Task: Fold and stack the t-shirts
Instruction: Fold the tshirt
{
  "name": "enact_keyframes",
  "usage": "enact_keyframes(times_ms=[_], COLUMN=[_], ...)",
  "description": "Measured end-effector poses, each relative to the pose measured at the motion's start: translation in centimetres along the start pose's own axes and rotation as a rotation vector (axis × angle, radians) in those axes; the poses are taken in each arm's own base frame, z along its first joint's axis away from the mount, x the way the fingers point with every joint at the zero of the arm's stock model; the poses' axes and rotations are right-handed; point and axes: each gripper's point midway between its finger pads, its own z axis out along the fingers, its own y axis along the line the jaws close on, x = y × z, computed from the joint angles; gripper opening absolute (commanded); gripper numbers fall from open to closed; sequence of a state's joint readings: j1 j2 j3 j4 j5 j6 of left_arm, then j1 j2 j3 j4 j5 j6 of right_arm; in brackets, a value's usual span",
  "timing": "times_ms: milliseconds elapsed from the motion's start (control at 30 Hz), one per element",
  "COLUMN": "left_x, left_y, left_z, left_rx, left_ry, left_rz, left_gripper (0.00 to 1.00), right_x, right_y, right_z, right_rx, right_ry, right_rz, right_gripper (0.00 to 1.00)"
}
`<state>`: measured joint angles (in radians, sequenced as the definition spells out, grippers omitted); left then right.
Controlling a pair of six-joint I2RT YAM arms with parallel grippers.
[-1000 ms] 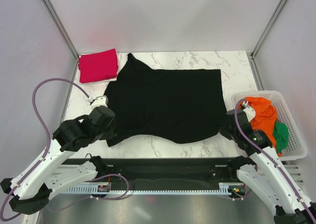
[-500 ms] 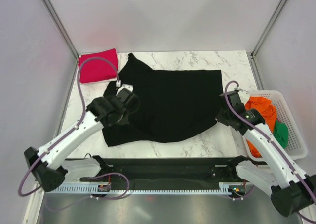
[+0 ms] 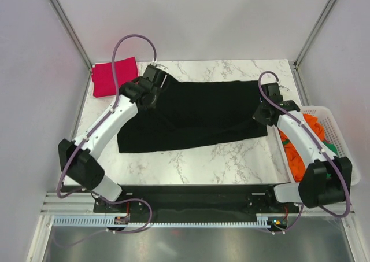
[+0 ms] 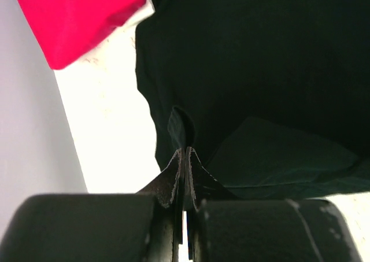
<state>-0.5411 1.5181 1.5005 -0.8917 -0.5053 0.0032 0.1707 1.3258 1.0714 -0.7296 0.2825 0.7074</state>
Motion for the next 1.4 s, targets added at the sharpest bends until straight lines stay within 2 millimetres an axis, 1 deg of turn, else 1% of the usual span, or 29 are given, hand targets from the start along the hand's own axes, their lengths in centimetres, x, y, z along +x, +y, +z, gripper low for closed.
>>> enact_keyframes(times_ms=[133, 200, 300, 433, 567, 600, 633, 667, 700, 733, 767, 800, 833, 867, 967, 1033, 1133, 1167, 1200, 1233, 1300, 1333, 1367, 1400], left_x=[-1.9, -2.7, -4.1, -6.2, -8.0, -8.3, -8.5, -8.7, -8.8, -8.8, -8.7, -8.5, -8.2, -7.9, -7.7, -6.5, -4.1, -3.3, -2.0, -0.8, 2.5, 3.8, 5.6, 7.7], left_y=[0.0, -0.2, -0.3, 0.0, 0.5, 0.5, 0.7, 0.8, 1.0, 1.1, 1.2, 1.2, 1.3, 1.5, 2.1, 2.5, 3.3, 3.7, 4.2, 4.9, 6.0, 6.3, 6.3, 5.7], left_z=[3.5, 5.1, 6.9, 8.6, 9.8, 10.3, 10.7, 11.2, 11.8, 12.3, 12.6, 12.9, 13.1, 13.1, 12.2, 10.6, 6.8, 5.1, 3.6, 2.2, -0.1, -0.4, -0.7, -0.6], left_rx=[-0.023, -0.029, -0.043, -0.062, -0.08, -0.084, -0.089, -0.093, -0.097, -0.101, -0.103, -0.106, -0.106, -0.109, -0.116, -0.105, -0.059, -0.041, -0.022, -0.01, 0.001, 0.003, 0.004, 0.012], left_ry=[0.028, 0.037, 0.038, 0.018, -0.014, -0.018, -0.018, -0.018, -0.017, -0.012, -0.006, 0.0, 0.011, 0.022, 0.021, 0.027, 0.02, -0.002, -0.014, -0.037, -0.067, -0.078, -0.088, -0.069], left_rz=[0.044, 0.063, 0.084, 0.102, 0.098, 0.1, 0.098, 0.096, 0.093, 0.093, 0.092, 0.088, 0.082, 0.072, 0.025, -0.031, -0.153, -0.218, -0.284, -0.363, -0.512, -0.568, -0.629, -0.677], left_gripper=[0.02, 0.02, 0.02, 0.02, 0.02, 0.04, 0.11, 0.25, 0.66, 0.77, 0.88, 0.99, 1.0, 1.0, 1.0, 1.0, 0.99, 0.99, 0.99, 0.98, 0.98, 0.97, 0.97, 0.97], right_x=[0.3, 0.5, 0.4, -0.3, -0.6, -0.7, -0.8, -0.9, -1.0, -1.0, -1.2, -1.5, -1.9, -2.2, -3.2, -3.7, -4.6, -4.7, -4.4, -4.0, -1.7, -0.6, 1.1, 2.9], right_y=[0.8, 0.9, 1.2, 1.4, 0.7, 0.3, 0.0, -0.2, -0.3, -0.3, -0.2, 0.0, 0.3, 0.7, 1.6, 1.9, 2.3, 2.3, 2.2, 2.1, 1.4, 1.1, 0.6, 0.0], right_z=[2.1, 2.7, 3.7, 5.2, 6.6, 6.9, 7.2, 7.4, 7.7, 7.9, 8.1, 8.3, 8.5, 8.6, 7.9, 6.9, 4.3, 3.2, 2.2, 1.3, 0.5, 0.7, 1.1, 1.9], right_rx=[0.006, 0.014, 0.027, 0.047, 0.088, 0.101, 0.11, 0.119, 0.123, 0.126, 0.127, 0.124, 0.12, 0.109, 0.075, 0.048, -0.009, -0.033, -0.061, -0.094, -0.128, -0.136, -0.133, -0.121], right_ry=[0.034, 0.048, 0.058, 0.063, 0.077, 0.079, 0.083, 0.086, 0.09, 0.097, 0.1, 0.103, 0.104, 0.105, 0.088, 0.073, 0.034, 0.014, 0.001, -0.014, 0.011, 0.026, 0.059, 0.099], right_rz=[-0.01, -0.014, -0.015, -0.006, 0.018, 0.029, 0.039, 0.05, 0.058, 0.065, 0.066, 0.069, 0.067, 0.057, 0.046, 0.043, 0.047, 0.051, 0.054, 0.056, 0.042, 0.033, 0.019, 0.002], right_gripper=[0.0, 0.0, 0.0, 0.0, 0.0, 0.0, 0.0, 0.04, 0.23, 0.35, 0.53, 0.83, 0.93, 0.98, 0.98, 0.98, 0.98, 0.98, 0.98, 0.98, 0.97, 0.96, 0.96, 0.95])
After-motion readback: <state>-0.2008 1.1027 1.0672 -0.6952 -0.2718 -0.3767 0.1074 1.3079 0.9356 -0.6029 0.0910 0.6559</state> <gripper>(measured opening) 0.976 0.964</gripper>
